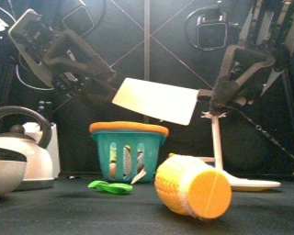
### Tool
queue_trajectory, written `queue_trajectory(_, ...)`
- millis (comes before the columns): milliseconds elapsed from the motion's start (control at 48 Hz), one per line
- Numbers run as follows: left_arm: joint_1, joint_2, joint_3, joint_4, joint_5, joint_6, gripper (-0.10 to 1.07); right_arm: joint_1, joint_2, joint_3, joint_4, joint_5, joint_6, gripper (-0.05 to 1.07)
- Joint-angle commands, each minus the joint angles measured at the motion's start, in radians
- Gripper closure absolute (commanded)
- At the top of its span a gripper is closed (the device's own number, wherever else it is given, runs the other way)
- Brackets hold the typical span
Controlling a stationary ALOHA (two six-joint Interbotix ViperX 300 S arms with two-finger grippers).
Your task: Regrasp cleaver
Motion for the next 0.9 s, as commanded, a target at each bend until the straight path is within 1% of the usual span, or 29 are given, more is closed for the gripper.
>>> queue_trajectory(0,-0.008,-0.014,-0.044,-0.003,0.083,-0.002,0.03,0.009,-0.015,-0.029,0.005,0.028,-0.002,0.64)
queue_trajectory(62,-0.008,-0.014,-0.051,-0.005,0.104,-0.002,0.03,0.015,-0.023,-0.034,0.005,0.058,-0.002,0.64)
queue_trajectory(229,-0.008,-0.014,-0.049,-0.008,0.097,0.002,0.03,0.020,-0.049,-0.029,0.012,0.117,-0.005,0.64)
queue_trajectory(354,-0.006,-0.014,-0.046,-0.008,0.095,0.000,0.03,0.020,-0.066,-0.029,0.014,0.120,-0.005,0.64)
queue_trajectory(521,-0.006,-0.015,-0.044,-0.008,0.097,0.003,0.03,0.034,-0.061,-0.044,0.028,0.121,-0.005,0.64)
queue_trajectory(708,-0.006,-0.021,-0.038,-0.008,0.095,0.008,0.03,0.060,-0.046,-0.049,0.103,0.121,-0.005,0.64)
queue_trajectory(875,-0.002,-0.032,-0.037,-0.006,0.097,0.009,0.03,0.086,-0.066,-0.066,0.137,0.121,-0.005,0.64)
